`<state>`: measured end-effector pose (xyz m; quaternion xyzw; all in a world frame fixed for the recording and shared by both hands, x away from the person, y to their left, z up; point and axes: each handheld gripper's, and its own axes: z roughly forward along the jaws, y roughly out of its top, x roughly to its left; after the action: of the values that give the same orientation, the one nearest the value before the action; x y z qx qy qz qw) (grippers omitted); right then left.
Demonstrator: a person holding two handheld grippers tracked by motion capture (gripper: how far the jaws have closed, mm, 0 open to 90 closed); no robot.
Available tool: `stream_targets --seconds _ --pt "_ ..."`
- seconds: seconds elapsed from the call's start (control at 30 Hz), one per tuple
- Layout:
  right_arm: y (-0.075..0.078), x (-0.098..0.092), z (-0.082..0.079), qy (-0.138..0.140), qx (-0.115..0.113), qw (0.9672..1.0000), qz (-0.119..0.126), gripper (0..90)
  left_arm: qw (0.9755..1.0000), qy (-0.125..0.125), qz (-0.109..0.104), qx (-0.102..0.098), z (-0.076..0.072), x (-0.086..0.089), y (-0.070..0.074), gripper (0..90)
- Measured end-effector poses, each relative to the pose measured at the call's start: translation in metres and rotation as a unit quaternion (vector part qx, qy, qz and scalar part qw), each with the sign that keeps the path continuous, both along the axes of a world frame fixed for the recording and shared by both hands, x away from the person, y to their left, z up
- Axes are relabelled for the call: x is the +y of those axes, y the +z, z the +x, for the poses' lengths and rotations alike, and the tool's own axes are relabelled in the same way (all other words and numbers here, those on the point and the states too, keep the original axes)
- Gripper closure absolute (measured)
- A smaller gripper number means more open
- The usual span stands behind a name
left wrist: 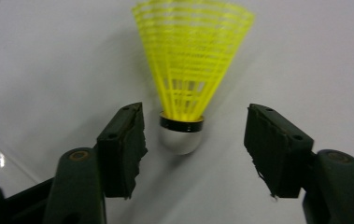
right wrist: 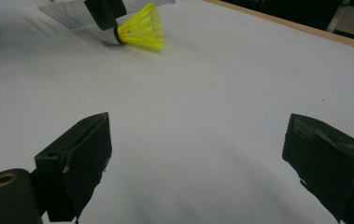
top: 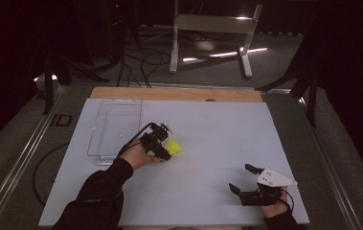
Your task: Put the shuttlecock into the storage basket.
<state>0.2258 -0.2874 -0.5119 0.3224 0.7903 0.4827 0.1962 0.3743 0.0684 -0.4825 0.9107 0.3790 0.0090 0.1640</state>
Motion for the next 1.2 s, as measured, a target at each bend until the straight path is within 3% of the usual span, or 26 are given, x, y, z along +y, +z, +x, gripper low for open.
stream_targets --seconds 0.17,0.33,0.67,0.97,1.2 --pt "0.000 0.000 0.000 0.001 0.000 1.0000 -0.001 8.2 0.9999 0.000 0.009 0.011 0.003 -0.001 -0.004 46.7" --pt "0.000 0.000 0.000 0.001 0.001 1.0000 -0.001 8.2 0.9992 0.000 0.036 0.017 0.004 -0.005 -0.010 50.2" --pt "0.000 0.000 0.000 0.001 0.001 1.0000 -0.002 8.3 0.9976 0.003 0.057 0.040 0.008 -0.011 -0.015 61.0" --pt "0.000 0.000 0.000 0.001 0.001 1.0000 -0.002 8.3 0.9969 -0.002 0.060 0.052 0.009 -0.012 -0.016 64.4" --pt "0.000 0.000 0.000 0.001 0.001 1.0000 -0.001 8.3 0.9968 -0.018 0.050 0.060 0.008 -0.012 -0.013 65.2"
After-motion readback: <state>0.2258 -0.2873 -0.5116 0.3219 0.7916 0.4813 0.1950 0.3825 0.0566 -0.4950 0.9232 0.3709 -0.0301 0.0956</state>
